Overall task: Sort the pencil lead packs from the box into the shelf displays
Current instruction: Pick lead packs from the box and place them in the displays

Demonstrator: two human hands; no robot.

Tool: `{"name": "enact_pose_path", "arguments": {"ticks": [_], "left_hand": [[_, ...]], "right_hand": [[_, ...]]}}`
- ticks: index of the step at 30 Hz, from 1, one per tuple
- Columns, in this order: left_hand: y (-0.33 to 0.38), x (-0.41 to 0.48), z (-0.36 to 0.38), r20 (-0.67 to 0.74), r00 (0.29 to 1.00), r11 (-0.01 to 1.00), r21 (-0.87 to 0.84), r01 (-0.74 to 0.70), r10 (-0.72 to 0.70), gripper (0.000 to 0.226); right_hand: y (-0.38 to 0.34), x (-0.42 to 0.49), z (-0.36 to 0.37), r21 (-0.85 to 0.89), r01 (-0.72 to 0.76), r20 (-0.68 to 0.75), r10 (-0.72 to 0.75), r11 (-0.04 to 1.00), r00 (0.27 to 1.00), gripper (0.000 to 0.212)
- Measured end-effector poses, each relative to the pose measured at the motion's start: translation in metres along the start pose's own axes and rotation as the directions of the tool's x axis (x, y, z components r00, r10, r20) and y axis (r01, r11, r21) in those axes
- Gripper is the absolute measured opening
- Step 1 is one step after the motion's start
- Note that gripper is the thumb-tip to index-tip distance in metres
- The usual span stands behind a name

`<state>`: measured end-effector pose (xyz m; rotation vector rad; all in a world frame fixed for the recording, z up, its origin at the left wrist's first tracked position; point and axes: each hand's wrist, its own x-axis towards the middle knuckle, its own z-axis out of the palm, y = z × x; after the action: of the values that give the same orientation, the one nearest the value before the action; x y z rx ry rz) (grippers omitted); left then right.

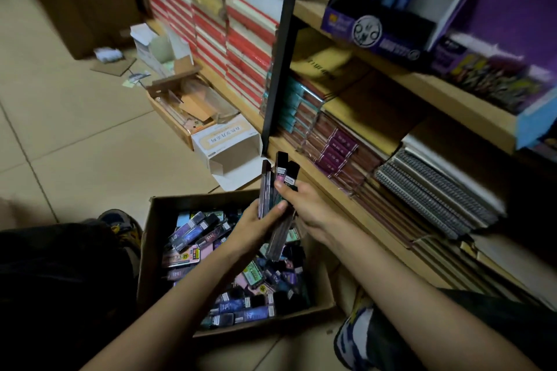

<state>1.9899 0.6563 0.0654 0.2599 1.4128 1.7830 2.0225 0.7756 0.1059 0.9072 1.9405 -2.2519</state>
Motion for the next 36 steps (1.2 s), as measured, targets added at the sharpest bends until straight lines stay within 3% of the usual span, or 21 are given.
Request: {"name": "enact_pose_path", "arguments": {"ticks": [3, 9, 14, 19, 21, 24, 30, 33, 36], "left_hand": [[0.021, -0.003, 0.016, 0.011, 0.999, 0.996, -0.076, -0.048, 0.049, 0.035], [0.073, -0.015, 0.04, 0.051, 0.993, 0.992, -0.073, -0.104, 0.107, 0.024], [0.11, -0.014, 0.055, 0.114, 0.979, 0.984, 0.042, -0.174, 0.168, 0.017], [0.143, -0.008, 0.067, 0.167, 0.972, 0.976, 0.117, -0.186, 0.165, 0.031], [0.161, -0.004, 0.068, 0.183, 0.962, 0.958, 0.168, -0.232, 0.2, 0.044], [0.19, 0.004, 0.066, 0.209, 0.947, 0.936, 0.206, -0.284, 0.242, 0.059], [0.23, 0.025, 0.056, 0.207, 0.939, 0.937, 0.165, -0.309, 0.273, 0.036], [0.236, 0.032, 0.052, 0.177, 0.939, 0.939, 0.131, -0.319, 0.295, 0.032], [0.236, 0.038, 0.047, 0.184, 0.934, 0.934, 0.133, -0.333, 0.307, 0.031]], "right_hand": [[-0.023, -0.012, -0.001, 0.024, 0.055, -0.023, -0.055, 0.998, 0.998, 0.027], [-0.069, -0.037, -0.017, 0.251, 0.07, 0.041, -0.083, 0.966, 0.996, 0.017], [-0.1, -0.062, -0.031, -0.126, 0.223, -0.063, -0.232, 0.967, 0.971, 0.006], [-0.145, -0.079, -0.056, -0.108, 0.281, -0.166, -0.296, 0.953, 0.94, 0.011], [-0.167, -0.084, -0.071, -0.179, 0.323, -0.192, -0.355, 0.929, 0.915, 0.009], [-0.206, -0.088, -0.093, -0.217, 0.417, -0.265, -0.465, 0.882, 0.845, 0.003], [-0.298, -0.073, -0.131, -0.363, 0.534, -0.385, -0.645, 0.764, 0.66, 0.013], [-0.334, -0.05, -0.144, -0.57, 0.494, -0.398, -0.746, 0.657, 0.534, 0.019], [-0.351, -0.028, -0.156, -0.779, 0.34, -0.353, -0.817, 0.527, 0.457, 0.023]]}}
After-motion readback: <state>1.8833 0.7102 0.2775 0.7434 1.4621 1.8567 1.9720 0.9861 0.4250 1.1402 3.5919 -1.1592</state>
